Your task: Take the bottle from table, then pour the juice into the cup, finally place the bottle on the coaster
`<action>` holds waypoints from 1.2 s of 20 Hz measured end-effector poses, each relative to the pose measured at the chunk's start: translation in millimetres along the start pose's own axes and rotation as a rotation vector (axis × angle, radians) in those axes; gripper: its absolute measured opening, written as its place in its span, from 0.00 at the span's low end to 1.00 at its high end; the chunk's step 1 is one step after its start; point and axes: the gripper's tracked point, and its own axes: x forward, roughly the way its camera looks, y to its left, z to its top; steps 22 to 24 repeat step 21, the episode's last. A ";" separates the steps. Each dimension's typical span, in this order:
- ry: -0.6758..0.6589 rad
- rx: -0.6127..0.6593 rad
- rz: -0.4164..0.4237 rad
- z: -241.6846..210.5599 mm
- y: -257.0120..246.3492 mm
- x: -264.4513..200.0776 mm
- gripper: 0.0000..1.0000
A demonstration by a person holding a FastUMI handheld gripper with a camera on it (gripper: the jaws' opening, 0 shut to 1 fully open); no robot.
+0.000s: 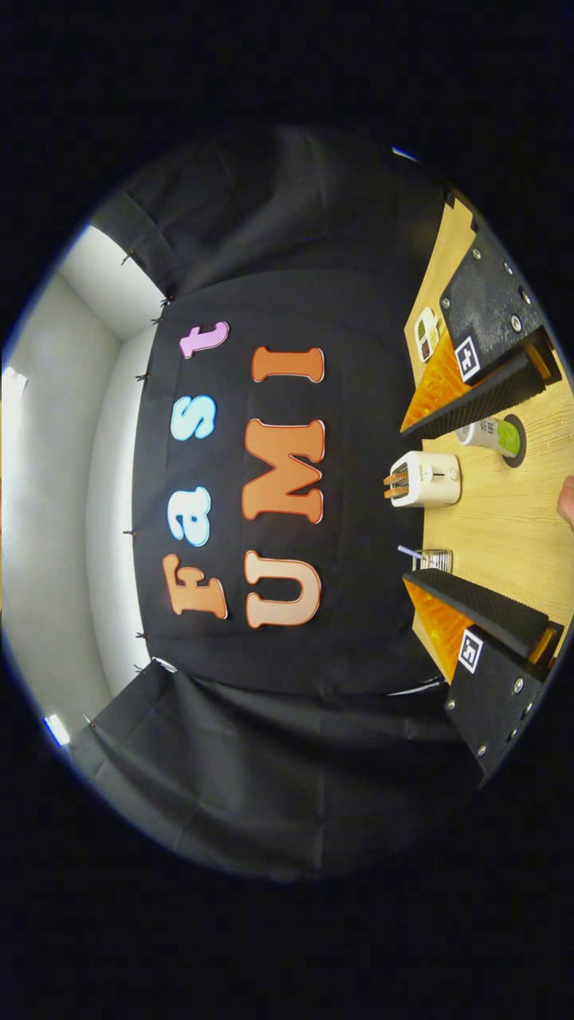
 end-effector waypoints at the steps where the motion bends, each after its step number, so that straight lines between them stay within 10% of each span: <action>1: -0.015 -0.003 0.020 7.3 6.8 -1.6 0.97; 24: -0.116 0.070 0.036 57.1 5.7 -27.9 0.97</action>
